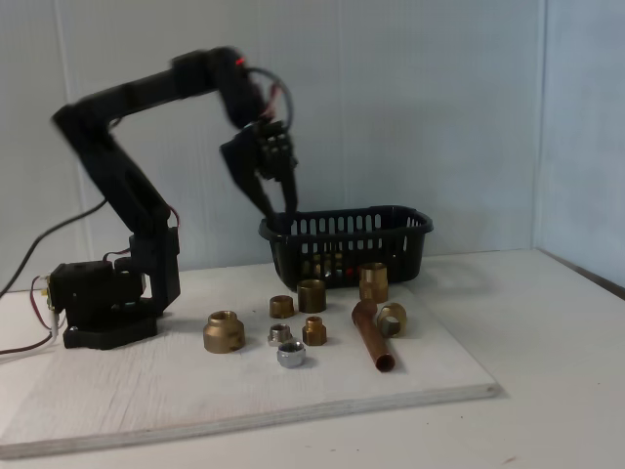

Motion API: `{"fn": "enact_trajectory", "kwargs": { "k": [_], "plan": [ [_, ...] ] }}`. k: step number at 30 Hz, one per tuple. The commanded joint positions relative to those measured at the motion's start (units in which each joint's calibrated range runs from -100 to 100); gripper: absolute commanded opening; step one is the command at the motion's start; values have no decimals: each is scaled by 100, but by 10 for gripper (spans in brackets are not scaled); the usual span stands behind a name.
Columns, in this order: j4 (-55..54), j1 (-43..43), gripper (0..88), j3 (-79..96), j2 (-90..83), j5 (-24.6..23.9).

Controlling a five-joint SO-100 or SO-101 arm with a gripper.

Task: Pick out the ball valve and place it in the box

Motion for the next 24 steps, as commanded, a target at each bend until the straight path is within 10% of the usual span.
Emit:
{"fn": "enact_trajectory", "kwargs": {
  "k": [1,24],
  "plan": [
    [-795,-222,9,1455,-1589,9],
    [-1966,-1248,8,5877,-5913,14]
  ]
}}
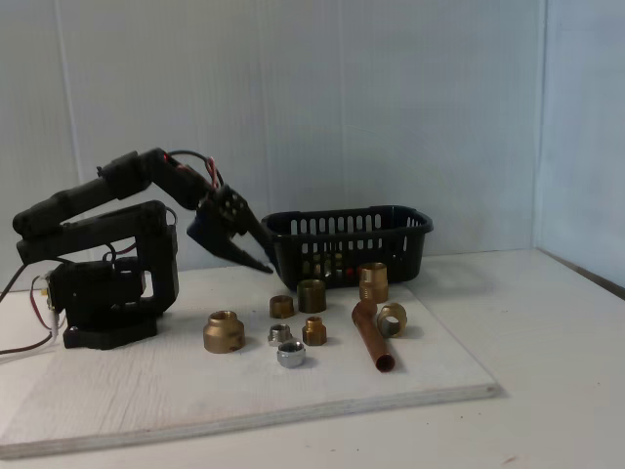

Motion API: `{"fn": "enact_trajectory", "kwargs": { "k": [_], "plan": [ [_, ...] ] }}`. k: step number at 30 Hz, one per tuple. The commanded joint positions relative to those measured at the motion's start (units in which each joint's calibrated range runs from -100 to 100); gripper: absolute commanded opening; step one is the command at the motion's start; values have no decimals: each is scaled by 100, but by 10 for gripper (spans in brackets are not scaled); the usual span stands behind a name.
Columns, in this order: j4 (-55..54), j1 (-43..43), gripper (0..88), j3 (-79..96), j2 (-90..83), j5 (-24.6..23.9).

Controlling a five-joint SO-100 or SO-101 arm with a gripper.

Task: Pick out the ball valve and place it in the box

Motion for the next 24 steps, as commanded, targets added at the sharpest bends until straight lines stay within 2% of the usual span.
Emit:
{"fn": "enact_trajectory", "kwargs": {
  "k": [1,4,11,24],
  "plan": [
    [-522,-62,8,239,-76,9],
    [-849,-10,8,681,-68,9],
    [-375,-18,10,690,-59,9],
    [-358,-3,9,699,0,3]
  ]
}}
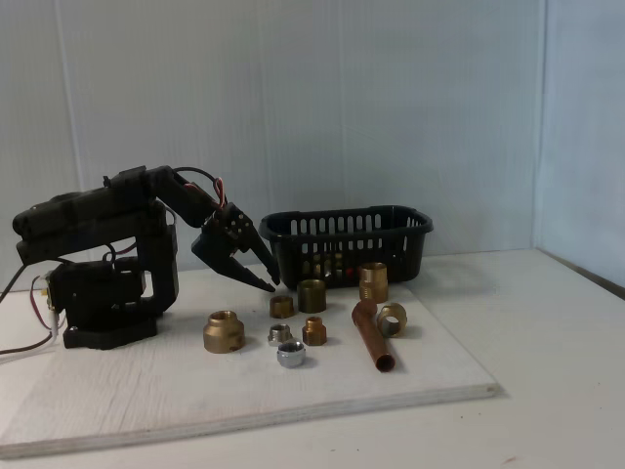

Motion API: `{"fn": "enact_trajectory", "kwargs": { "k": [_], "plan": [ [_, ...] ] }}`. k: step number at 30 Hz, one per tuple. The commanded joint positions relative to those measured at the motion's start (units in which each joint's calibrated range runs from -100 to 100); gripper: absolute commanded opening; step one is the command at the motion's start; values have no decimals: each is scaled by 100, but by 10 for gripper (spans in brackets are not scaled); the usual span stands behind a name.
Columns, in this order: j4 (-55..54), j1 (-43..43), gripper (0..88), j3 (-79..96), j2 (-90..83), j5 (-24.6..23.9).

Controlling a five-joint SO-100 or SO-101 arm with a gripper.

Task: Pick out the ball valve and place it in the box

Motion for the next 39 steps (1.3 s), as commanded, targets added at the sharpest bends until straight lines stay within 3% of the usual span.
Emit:
{"fn": "enact_trajectory", "kwargs": {
  "k": [1,8,39],
  "plan": [
    [89,19,9,55,0,-2],
    [675,12,12,55,-59,-2],
    [692,5,9,55,0,-2]
  ]
}}
